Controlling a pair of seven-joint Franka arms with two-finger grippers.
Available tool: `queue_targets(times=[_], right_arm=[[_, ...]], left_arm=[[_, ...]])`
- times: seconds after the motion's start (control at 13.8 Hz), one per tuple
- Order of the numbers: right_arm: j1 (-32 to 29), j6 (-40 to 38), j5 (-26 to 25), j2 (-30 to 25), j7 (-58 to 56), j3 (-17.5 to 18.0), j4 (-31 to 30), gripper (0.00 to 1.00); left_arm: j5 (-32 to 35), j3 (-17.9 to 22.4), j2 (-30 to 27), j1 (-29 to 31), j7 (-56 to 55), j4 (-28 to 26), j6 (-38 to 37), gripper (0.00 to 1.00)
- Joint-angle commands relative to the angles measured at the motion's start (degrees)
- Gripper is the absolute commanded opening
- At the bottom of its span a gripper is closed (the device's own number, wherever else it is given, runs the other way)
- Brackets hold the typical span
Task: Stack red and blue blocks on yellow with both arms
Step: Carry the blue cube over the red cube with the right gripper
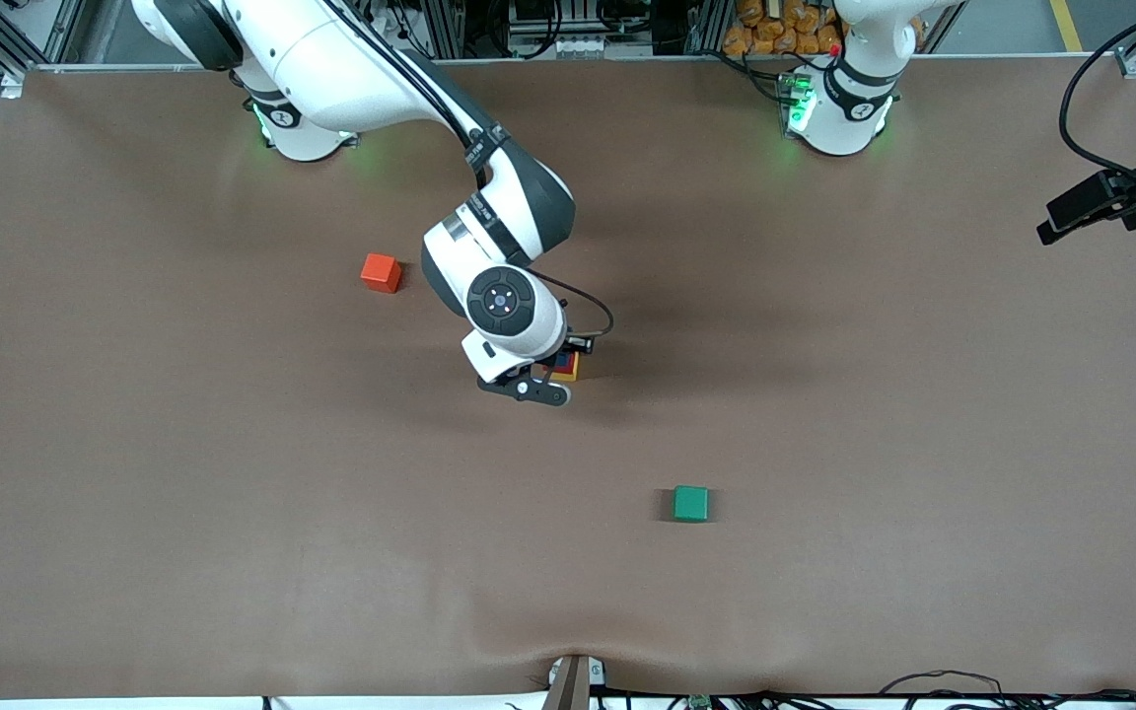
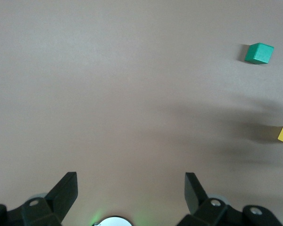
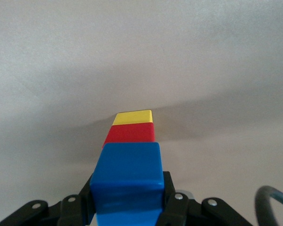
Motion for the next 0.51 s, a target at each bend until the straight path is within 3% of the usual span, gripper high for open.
queue_targets(times=[0.0, 0.15, 0.22, 0.29, 0.44], right_arm=[[0.28, -0.02, 0.73, 1.38, -0.37, -0.09, 1.92, 0.00], [0.28, -0.02, 0.73, 1.29, -0.46, -0.09, 1.92, 0.00], [0.28, -0.10, 0.73, 1.38, -0.20, -0.09, 1.92, 0.31], [0.37, -0.19, 0.56, 1.29, -0.46, -0.09, 1.84, 0.99], [0.55, -0.54, 0.47, 1.29, -0.55, -0.09, 1.84, 1.00]], left_arm=[[-1.07, -0.19, 0.28, 0.02, 0.28, 1.16, -0.18, 1.00], [-1.07, -0.54, 0.28, 0.02, 0.37, 0.98, -0.18, 1.00], [-1.07, -0.54, 0.45, 0.02, 0.46, 0.81, -0.18, 1.00], [-1.07, -0.62, 0.54, 0.02, 0.55, 0.80, -0.18, 1.00], [-1.07, -0.71, 0.71, -0.07, 0.72, 0.72, -0.26, 1.00]])
